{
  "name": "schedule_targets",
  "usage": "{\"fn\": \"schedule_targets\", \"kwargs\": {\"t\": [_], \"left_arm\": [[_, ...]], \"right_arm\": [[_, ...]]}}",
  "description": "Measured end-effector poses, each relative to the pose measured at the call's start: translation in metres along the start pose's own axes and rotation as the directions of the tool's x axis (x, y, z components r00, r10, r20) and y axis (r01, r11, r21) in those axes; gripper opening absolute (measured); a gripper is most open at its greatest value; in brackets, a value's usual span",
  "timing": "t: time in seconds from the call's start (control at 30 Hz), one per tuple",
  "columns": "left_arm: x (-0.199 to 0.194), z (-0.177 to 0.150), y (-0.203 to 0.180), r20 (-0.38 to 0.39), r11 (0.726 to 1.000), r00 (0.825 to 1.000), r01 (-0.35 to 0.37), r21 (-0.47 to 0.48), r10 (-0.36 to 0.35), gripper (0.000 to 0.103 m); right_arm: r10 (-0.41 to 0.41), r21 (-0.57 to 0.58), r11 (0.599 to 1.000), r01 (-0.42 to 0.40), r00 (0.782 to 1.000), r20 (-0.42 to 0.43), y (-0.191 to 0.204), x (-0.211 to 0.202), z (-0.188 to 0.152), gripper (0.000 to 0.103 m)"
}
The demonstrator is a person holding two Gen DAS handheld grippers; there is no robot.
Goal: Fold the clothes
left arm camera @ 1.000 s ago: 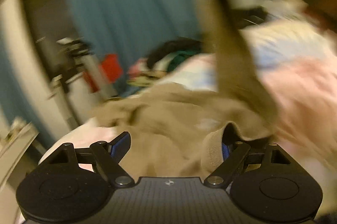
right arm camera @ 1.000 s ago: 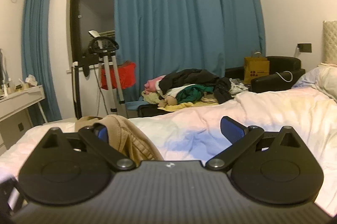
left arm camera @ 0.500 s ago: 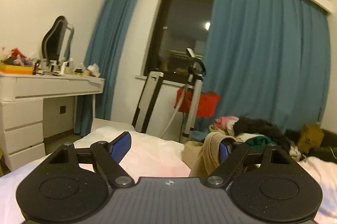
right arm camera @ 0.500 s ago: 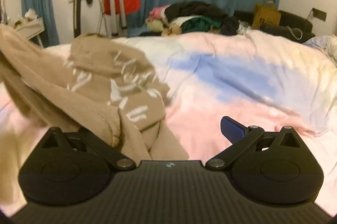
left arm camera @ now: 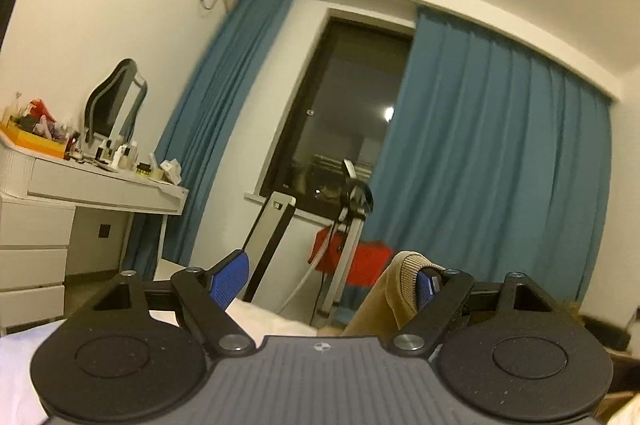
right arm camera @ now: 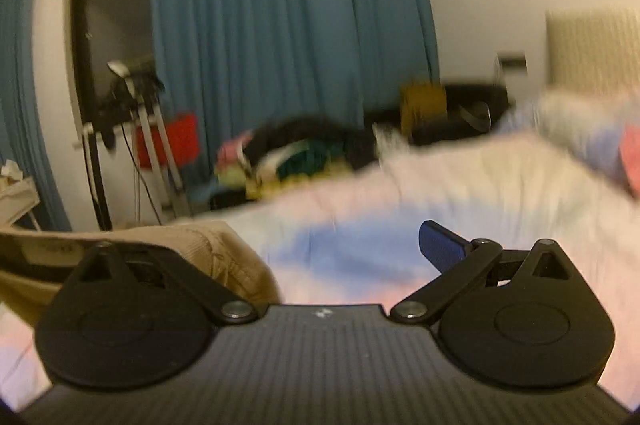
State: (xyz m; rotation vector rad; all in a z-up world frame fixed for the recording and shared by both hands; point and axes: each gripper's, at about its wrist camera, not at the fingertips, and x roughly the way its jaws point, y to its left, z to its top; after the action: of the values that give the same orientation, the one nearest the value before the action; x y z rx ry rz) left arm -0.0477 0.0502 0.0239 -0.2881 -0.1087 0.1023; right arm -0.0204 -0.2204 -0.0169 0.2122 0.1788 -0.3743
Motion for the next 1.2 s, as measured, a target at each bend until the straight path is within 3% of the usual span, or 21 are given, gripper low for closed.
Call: {"fn": "schedule_targets", "kwargs": {"t": [0.13,0.27,0.37,0.5,0.63,0.73,0.83,0.93,1.07,1.2], "left_arm": [[-0.002,0.057,-0.011,0.073,1.000,0.997,0.017,0.015,-0.018,0.083],[-0.005,0.147,-0.024,0.186,0.999,0.981,0.047,0.017,-0.050,0.083],[-0.008,0.217,-0.034,0.250,0.997,0.965,0.079,0.004,-0.077,0.084],[-0.025,0.301,-0.048,0.314,0.989,0.939,0.147,-0.002,-0.139,0.086],[-0.043,0.364,-0.054,0.280,0.964,0.931,0.261,-0.057,-0.235,0.088],[-0.048,0.377,-0.061,0.228,0.951,0.932,0.302,-0.065,-0.281,0.089],[-0.032,0.366,-0.061,0.133,0.944,0.943,0.319,-0.085,-0.306,0.090],[0.008,0.316,-0.058,0.023,0.950,0.956,0.292,-0.113,-0.292,0.090],[0.070,0.244,-0.058,-0.122,0.962,0.960,0.237,-0.133,-0.253,0.090],[0.162,0.175,-0.067,-0.224,0.976,0.953,0.179,-0.122,-0.203,0.090]], "right_arm": [[0.066,-0.044,0.997,-0.061,0.990,0.126,0.015,-0.020,0.074,0.103],[0.136,-0.095,0.989,-0.116,0.960,0.246,0.029,-0.041,0.149,0.103],[0.191,-0.135,0.979,-0.154,0.924,0.332,0.040,-0.057,0.205,0.103],[0.273,-0.147,0.962,-0.232,0.858,0.434,0.040,-0.110,0.274,0.103],[0.346,-0.147,0.937,-0.316,0.795,0.499,0.032,-0.158,0.331,0.103],[0.378,-0.170,0.925,-0.339,0.777,0.503,0.024,-0.177,0.354,0.103],[0.385,-0.198,0.923,-0.330,0.789,0.478,0.017,-0.174,0.358,0.103],[0.395,-0.183,0.918,-0.351,0.838,0.377,0.010,-0.140,0.341,0.103],[0.363,-0.169,0.928,-0.331,0.903,0.229,0.015,-0.063,0.300,0.103],[0.313,-0.155,0.942,-0.298,0.946,0.087,0.029,0.029,0.255,0.103]]}}
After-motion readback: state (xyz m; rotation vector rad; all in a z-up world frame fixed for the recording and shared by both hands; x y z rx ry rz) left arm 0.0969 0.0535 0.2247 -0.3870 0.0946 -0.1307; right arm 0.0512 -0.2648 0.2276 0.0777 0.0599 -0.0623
